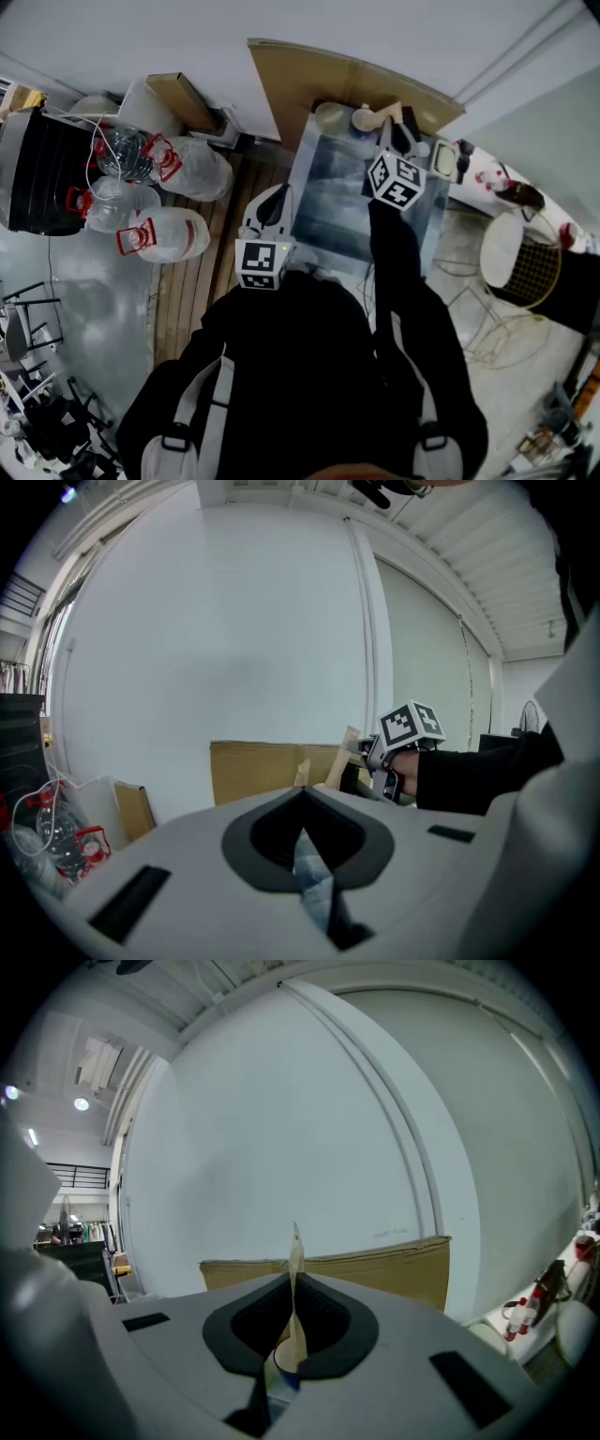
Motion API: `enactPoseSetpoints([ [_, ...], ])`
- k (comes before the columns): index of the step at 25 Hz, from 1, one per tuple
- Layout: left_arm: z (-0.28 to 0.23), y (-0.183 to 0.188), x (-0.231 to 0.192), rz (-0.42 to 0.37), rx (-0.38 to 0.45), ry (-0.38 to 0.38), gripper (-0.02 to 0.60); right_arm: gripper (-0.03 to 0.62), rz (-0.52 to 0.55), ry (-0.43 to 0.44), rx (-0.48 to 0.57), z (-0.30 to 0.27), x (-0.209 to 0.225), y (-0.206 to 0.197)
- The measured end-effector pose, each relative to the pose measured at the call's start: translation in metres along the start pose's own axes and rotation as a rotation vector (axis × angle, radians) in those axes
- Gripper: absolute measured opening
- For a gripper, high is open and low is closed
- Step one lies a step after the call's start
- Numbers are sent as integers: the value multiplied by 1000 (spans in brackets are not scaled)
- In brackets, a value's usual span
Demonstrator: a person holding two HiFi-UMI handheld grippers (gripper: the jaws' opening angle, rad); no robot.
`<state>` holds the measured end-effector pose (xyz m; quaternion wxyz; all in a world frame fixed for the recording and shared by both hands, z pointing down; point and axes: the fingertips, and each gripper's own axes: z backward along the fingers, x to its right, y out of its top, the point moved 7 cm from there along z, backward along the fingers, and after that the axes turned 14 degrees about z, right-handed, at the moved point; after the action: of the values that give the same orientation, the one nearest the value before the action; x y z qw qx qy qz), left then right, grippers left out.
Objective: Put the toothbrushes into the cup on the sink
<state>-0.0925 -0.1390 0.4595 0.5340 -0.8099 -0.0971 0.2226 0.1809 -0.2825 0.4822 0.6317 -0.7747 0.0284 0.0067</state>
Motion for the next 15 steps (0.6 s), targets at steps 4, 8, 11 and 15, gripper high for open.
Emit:
enactPoseSetpoints([
  [4, 0, -2, 0, -4, -3, -1, 2, 11, 17, 9, -44, -2, -6, -15],
  [8, 1, -2, 0, -3, -5, -4, 2, 12, 28, 14, -69, -2, -10, -23],
  [11, 2, -2, 1, -2, -4, -6, 2, 12, 36, 18, -84, -2, -12, -27],
  [15, 2, -3, 2, -4, -7, -8, 2, 12, 48, 37, -131, -7, -15, -34],
])
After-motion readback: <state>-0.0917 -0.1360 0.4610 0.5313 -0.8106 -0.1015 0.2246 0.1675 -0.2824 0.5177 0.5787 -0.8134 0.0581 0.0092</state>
